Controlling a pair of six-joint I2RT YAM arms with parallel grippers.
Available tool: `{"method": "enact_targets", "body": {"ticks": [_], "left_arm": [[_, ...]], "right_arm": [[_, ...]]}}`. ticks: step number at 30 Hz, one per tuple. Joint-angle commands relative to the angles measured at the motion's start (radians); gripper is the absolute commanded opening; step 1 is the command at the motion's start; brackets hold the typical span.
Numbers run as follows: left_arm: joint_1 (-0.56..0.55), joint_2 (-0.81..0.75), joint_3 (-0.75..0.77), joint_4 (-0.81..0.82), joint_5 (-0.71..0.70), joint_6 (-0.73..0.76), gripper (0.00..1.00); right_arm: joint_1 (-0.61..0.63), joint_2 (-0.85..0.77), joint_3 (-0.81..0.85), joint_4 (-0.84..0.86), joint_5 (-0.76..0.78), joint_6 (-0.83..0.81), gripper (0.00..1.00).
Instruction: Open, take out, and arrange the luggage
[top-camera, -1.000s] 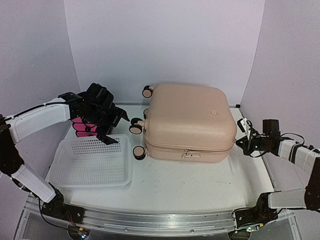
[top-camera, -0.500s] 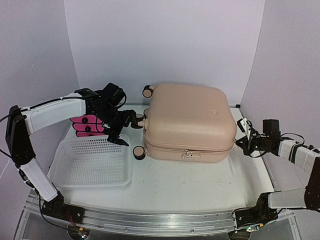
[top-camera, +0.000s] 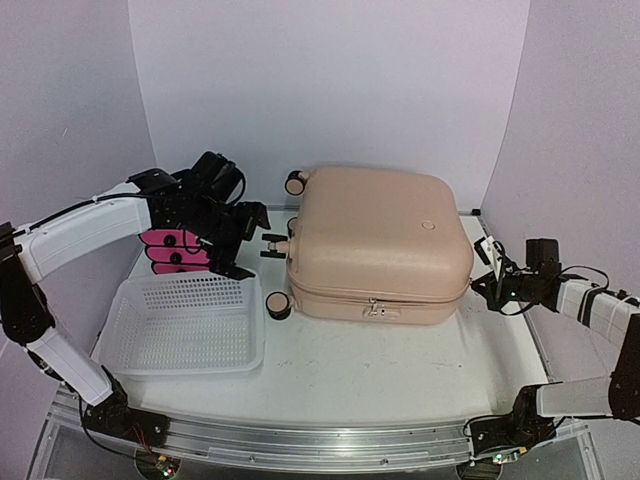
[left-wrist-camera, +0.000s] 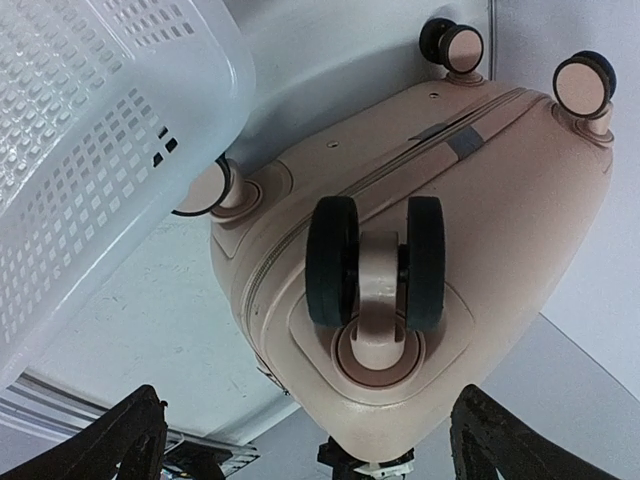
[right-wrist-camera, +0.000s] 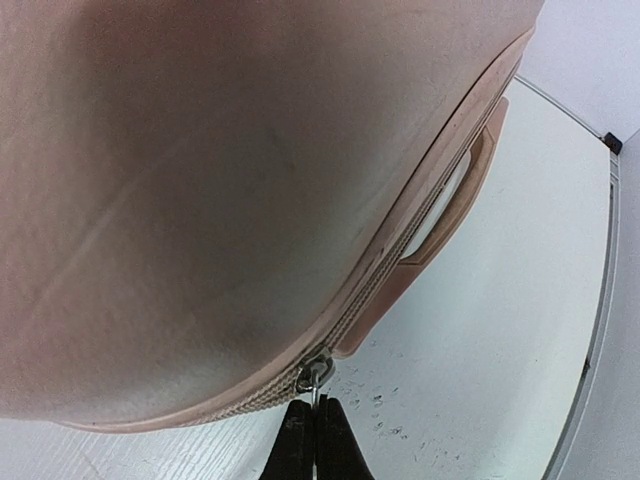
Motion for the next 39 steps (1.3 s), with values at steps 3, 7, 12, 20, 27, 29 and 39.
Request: {"method": "enact_targets", "body": {"ticks": [3,7,12,20,27,29,39], "left_arm": [[-0.005,0.115,0.136,0.023,0.05,-0.02,0.99],[-0.007,0.186,0.203,0.023,0.042,-0.021,1.0],[-0.011,0.242,0.219,0.02,0.044,-0.039,0.97],[-0.008,0.316,0.219,0.013,0.024,-0.049,0.78],[0.003,0.343,0.235,-0.044,-0.053,0.04,0.46],[0.012,0.339,0.223,-0.071,-0.059,0.103,0.36],[0.035,0.338,0.139,-0.087,-0.142,0.39,0.18]], "right_arm": [[-0.003,-0.032,0.028,0.109,-0.078,-0.009,0.0],[-0.003,-0.038,0.023,0.109,-0.076,-0.009,0.0],[-0.003,-0.046,0.021,0.113,-0.085,-0.012,0.0],[-0.003,-0.078,-0.022,0.16,-0.091,-0.018,0.0],[-0.016,-0.039,-0.022,0.166,-0.172,-0.066,0.0],[-0.017,-0.036,-0.027,0.165,-0.202,-0.091,0.0],[-0.017,0.03,0.004,0.132,-0.237,-0.194,0.0]]}}
